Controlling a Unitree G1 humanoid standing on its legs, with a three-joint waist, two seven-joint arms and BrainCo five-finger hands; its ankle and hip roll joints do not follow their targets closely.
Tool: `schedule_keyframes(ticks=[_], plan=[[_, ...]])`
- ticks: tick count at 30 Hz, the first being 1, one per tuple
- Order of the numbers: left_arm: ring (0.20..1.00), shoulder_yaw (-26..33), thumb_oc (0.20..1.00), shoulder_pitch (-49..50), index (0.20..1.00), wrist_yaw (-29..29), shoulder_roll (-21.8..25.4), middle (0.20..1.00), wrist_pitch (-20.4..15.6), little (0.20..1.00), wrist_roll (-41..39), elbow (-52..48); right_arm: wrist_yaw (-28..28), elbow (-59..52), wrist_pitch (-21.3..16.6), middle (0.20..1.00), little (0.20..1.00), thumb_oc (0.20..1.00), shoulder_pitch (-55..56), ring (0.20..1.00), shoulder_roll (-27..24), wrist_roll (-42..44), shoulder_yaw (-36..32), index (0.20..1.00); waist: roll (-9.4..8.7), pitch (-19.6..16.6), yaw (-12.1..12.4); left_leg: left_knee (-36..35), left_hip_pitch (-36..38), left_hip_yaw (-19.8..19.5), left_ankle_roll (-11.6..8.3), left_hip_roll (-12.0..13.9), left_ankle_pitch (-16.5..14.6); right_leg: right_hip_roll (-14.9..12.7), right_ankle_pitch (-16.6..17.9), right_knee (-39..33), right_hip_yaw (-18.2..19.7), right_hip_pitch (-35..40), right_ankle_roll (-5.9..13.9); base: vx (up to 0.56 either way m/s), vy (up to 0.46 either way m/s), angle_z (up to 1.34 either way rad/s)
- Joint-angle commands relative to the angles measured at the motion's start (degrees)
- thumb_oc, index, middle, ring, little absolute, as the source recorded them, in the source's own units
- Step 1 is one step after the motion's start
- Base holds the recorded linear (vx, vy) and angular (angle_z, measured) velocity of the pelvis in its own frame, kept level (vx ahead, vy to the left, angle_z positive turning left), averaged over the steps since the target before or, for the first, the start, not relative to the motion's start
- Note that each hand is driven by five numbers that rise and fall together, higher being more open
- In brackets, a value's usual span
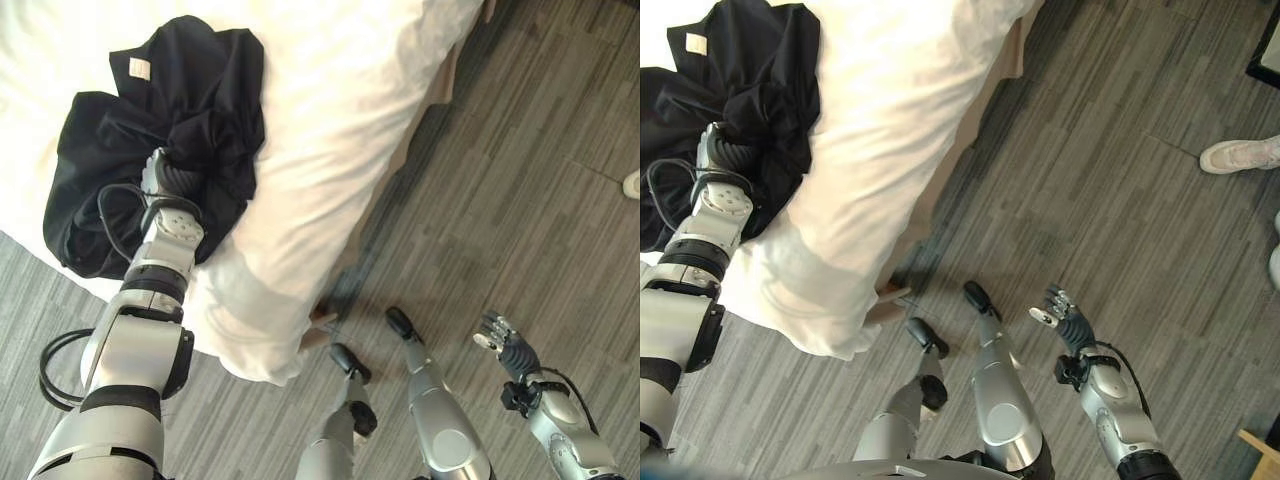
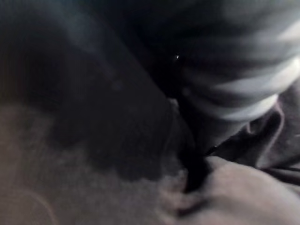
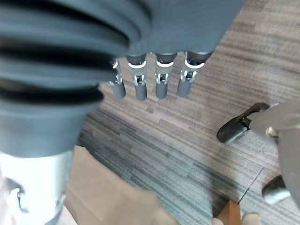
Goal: Pick up bed clothes into laundry basket.
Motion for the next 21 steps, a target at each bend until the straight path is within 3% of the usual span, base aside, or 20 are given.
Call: schedule_keyframes(ticks=[1, 2, 3, 6, 8, 10, 12, 15, 16, 21], plan=[[0.200, -1.4, 0.200, 8.1, 0.200, -10.2, -12.8, 0.200, 1.2, 0.200, -23.3, 5.7, -1.5, -0.3, -0.9, 1.000, 1.000, 1.000, -0.7, 1.000, 1.8, -2.6, 1.4, 1.000, -4.78, -0.1, -1.5, 0.9, 5.6, -3.5, -2.45, -0.3, -2.9, 0.7, 1.0, 0.5, -1.9, -1.5, 3.43, 0.01, -0.017, 0.17], [0.200, -0.5, 0.200, 8.2, 0.200, -10.6, -14.2, 0.200, 0.0, 0.200, -29.9, 3.2, -2.1, 0.4, -1.0, 1.000, 1.000, 1.000, -1.5, 1.000, 2.1, -3.0, 1.6, 1.000, -4.71, -0.3, -1.4, 0.9, 5.5, -3.9, -2.48, -0.3, -2.9, 0.7, 0.9, 0.5, -2.2, -1.4, 3.30, 0.01, -0.021, 0.36], [0.200, -0.4, 0.200, 7.0, 0.200, -10.6, -17.0, 0.200, -4.0, 0.200, -42.0, -4.5, -3.1, 0.3, -1.6, 1.000, 1.000, 1.000, -3.2, 1.000, 2.8, -4.3, 3.3, 1.000, -5.07, -0.8, -1.7, 0.9, 5.9, -4.8, -2.58, -0.3, -2.8, 0.7, 0.7, 0.5, -2.5, -0.9, 3.07, 0.01, -0.021, 0.35], [0.200, 0.0, 0.200, 5.9, 0.200, -10.8, -17.6, 0.200, -6.3, 0.200, -46.7, -8.4, -2.9, -0.1, -1.6, 1.000, 1.000, 1.000, -3.1, 1.000, 2.7, -5.0, 3.9, 1.000, -5.31, -1.0, -1.9, 0.9, 6.1, -5.0, -2.60, -0.2, -2.9, 0.7, 0.6, 0.5, -2.4, -0.6, 3.02, 0.01, 0.000, 0.16], [0.200, -0.7, 0.200, 3.1, 0.200, -11.6, -18.9, 0.200, -11.0, 0.200, -56.8, -17.9, -1.5, -1.8, -1.2, 1.000, 1.000, 1.000, -2.7, 1.000, 1.5, -8.4, 5.3, 1.000, -5.78, -2.2, -2.7, 0.9, 7.3, -5.5, -2.52, -0.1, -3.2, 0.7, 0.1, 0.5, -2.7, 0.9, 2.94, 0.05, 0.011, 0.14], [0.200, -1.3, 0.200, 3.2, 0.200, -12.5, -19.4, 0.200, -12.1, 0.200, -58.5, -21.5, -1.1, -2.3, -1.2, 1.000, 1.000, 1.000, -2.5, 1.000, 1.2, -9.2, 5.2, 1.000, -5.77, -2.4, -2.8, 0.9, 7.7, -5.6, -2.48, -0.1, -3.3, 0.6, -0.1, 0.5, -2.7, 1.5, 2.89, 0.04, 0.011, 0.14], [0.200, -2.8, 0.200, 3.8, 0.200, -12.8, -20.5, 0.200, -15.5, 0.200, -60.3, -30.1, -0.3, -2.9, -1.2, 1.000, 1.000, 1.000, -1.7, 1.000, 0.4, -11.3, 4.6, 1.000, -5.65, -3.3, -2.7, 0.9, 9.0, -5.9, -2.32, -0.1, -3.6, 0.4, -0.4, 0.5, -2.9, 2.8, 2.77, 0.05, 0.018, 0.09], [0.200, -3.3, 0.200, 4.3, 0.200, -13.2, -21.3, 0.200, -17.1, 0.200, -61.1, -34.2, 0.1, -2.6, -1.3, 1.000, 1.000, 1.000, -1.2, 1.000, 0.3, -12.3, 4.2, 1.000, -5.63, -3.9, -2.5, 0.9, 9.9, -6.1, -2.30, -0.1, -3.8, 0.3, -0.8, 0.5, -3.1, 3.8, 2.70, -0.01, -0.006, 0.02], [0.200, -3.3, 0.200, 4.8, 0.200, -12.9, -21.8, 0.200, -17.8, 0.200, -61.2, -36.0, 0.4, -2.6, -1.3, 1.000, 1.000, 1.000, -1.0, 1.000, 0.2, -12.8, 4.3, 1.000, -6.21, -4.0, -2.7, 0.9, 9.8, -5.6, -2.24, -0.2, -2.2, 0.3, 0.6, 0.5, -3.0, 3.8, 2.32, -0.04, -0.031, -0.11], [0.200, -4.2, 0.200, 8.7, 0.200, -14.1, -22.8, 0.200, -19.6, 0.200, -61.3, -44.0, 1.3, -1.8, -1.2, 1.000, 1.000, 1.000, 0.0, 1.000, 0.0, -14.9, 3.7, 1.000, -6.36, -5.9, -1.8, 0.9, 12.7, -6.2, -1.98, -0.3, -2.6, 0.1, -0.3, 0.5, -3.6, 6.9, 2.06, 0.03, -0.005, -0.07]])
